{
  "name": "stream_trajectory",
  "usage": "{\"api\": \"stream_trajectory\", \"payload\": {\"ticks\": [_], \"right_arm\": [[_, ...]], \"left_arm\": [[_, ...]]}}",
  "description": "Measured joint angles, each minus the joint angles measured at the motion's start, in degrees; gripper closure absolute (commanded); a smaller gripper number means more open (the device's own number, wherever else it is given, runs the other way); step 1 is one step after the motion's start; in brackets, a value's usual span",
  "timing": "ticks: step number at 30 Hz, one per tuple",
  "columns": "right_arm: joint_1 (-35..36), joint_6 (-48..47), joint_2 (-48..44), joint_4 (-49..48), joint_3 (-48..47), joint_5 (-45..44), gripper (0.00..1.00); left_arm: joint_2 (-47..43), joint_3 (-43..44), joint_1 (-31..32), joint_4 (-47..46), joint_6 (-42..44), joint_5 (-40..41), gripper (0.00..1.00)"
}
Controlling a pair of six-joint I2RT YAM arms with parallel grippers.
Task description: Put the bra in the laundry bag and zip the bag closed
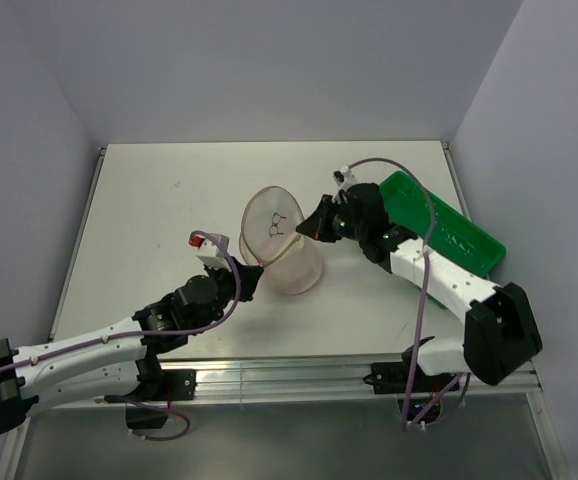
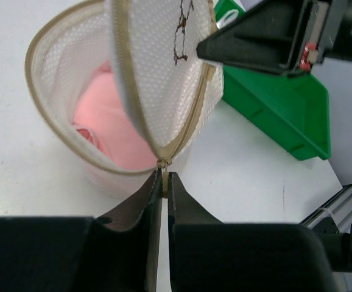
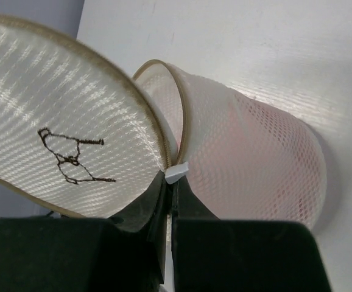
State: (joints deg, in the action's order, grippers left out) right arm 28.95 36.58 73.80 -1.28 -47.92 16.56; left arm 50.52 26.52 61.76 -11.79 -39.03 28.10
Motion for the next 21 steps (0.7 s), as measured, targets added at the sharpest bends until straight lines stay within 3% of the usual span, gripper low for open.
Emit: {"api": "stream_trajectory", "payload": {"ticks": [1,3,4,5,8,13,17,21], "right_arm": [[-0.70,-1.49,2.08,1.14,-2.23,2.23,1.00],[-1.14,-3.52,5.44,3.30,-5.73,5.86,0.82],[-1.07,-4.42,6.51,3.80,-6.78,7.21,0.55],[-1.07,-4.20,6.71,3.98,-6.95,7.50,0.39],[-1.16,-4.81,5.66,3.82,-6.40,6.34,0.11],[1.97,-1.81,-6.75,2.69,2.84,-1.40,0.10],[11.74,4.66,-22.86,-1.25,15.56,-10.01,0.11],[19.08,13.29,-29.86,-6.23,25.00,-16.72,0.12]], "left_arm": [[-1.29,-0.63,0.11,0.81,-0.07,0.44,1.00],[-3.45,-1.53,0.33,1.92,-0.15,1.01,1.00],[-4.07,-1.60,0.42,2.45,-0.17,1.29,1.00],[-4.37,-1.60,0.55,2.69,-0.17,1.44,1.00],[-3.50,-1.49,1.44,3.08,-0.20,1.68,1.00],[1.90,1.18,3.10,2.01,-0.76,1.55,1.00],[5.42,2.86,5.05,-2.49,-1.09,2.56,1.00],[7.23,2.75,7.85,-7.93,-0.66,4.94,1.00]]}}
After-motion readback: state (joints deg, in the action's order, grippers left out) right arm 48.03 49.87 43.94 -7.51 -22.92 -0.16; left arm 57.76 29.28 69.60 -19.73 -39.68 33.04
